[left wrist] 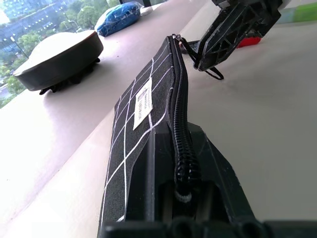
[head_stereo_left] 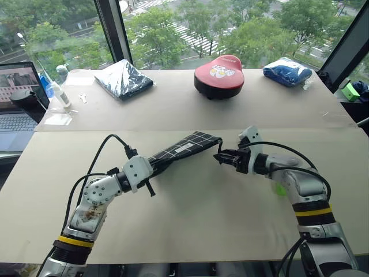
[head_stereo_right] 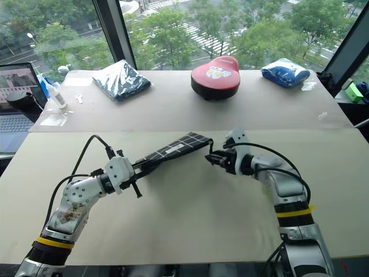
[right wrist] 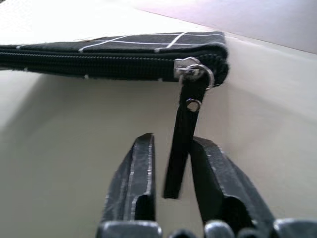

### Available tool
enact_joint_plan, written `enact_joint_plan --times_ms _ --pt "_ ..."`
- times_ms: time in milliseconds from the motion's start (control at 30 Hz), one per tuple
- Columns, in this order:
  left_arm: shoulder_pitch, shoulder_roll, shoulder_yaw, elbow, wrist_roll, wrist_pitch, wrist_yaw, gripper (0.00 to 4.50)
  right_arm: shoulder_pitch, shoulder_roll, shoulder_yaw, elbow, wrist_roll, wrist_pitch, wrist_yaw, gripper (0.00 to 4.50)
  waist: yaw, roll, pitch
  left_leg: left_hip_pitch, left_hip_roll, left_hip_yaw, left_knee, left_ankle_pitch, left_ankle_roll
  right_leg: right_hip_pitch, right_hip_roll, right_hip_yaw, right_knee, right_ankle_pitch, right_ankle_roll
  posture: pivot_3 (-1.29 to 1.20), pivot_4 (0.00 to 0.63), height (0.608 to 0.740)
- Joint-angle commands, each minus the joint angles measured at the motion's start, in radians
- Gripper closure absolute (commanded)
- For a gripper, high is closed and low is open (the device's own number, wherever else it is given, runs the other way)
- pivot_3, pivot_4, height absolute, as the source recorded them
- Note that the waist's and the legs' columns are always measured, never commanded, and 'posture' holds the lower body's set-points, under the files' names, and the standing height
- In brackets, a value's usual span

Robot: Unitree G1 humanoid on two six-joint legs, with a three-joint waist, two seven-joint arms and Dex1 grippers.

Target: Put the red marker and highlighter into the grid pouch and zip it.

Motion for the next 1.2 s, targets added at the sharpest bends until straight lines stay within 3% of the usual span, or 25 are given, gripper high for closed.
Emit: enact_joint_plan --times_ms 33,467,633,867,1200 --pt "-0.008 -0.007 0.02 -0.017 -0.01 -0.001 0.009 4.5 -0.004 0.004 0.004 -0.06 0.031 -0.021 0.038 4.49 0.0 0.0 0.0 0.0 0.0 0.0 0.0 0.0 0.0 0.0 0.0 0.0 0.0 0.0 0.0 0.0 0.15 0.74" --pt "-0.021 -0.015 0.006 0.002 0.005 -0.015 0.004 4.5 -0.062 0.06 0.045 -0.076 0.025 -0.007 0.028 4.49 0.0 0.0 0.0 0.0 0.0 0.0 0.0 0.0 -0.001 0.0 0.0 0.0 0.0 0.0 0.0 0.0 0.15 0.74" --pt "-0.031 -0.022 -0.002 0.011 0.009 -0.02 -0.001 4.5 -0.121 0.064 0.105 -0.097 0.049 0.011 0.1 4.49 -0.001 0.0 0.0 0.0 0.0 0.0 0.0 0.001 -0.002 0.0 0.0 0.0 0.001 0.0 0.0 0.0 0.15 0.74" --pt "-0.04 -0.023 -0.002 0.021 0.007 -0.025 -0.012 4.5 -0.153 -0.011 0.158 -0.162 0.117 0.008 0.307 4.49 0.001 0.0 0.0 0.0 0.0 0.0 0.0 0.001 -0.001 0.0 0.0 0.0 0.0 0.0 0.0 0.0 0.15 0.74" --pt "-0.074 -0.041 -0.012 0.061 0.009 -0.039 -0.031 4.5 -0.191 0.035 0.242 -0.118 0.055 -0.027 0.32 4.49 -0.001 0.0 0.0 0.0 0.0 0.0 0.0 0.001 -0.002 -0.001 0.001 0.0 0.001 0.0 0.0 0.0 0.15 0.74"
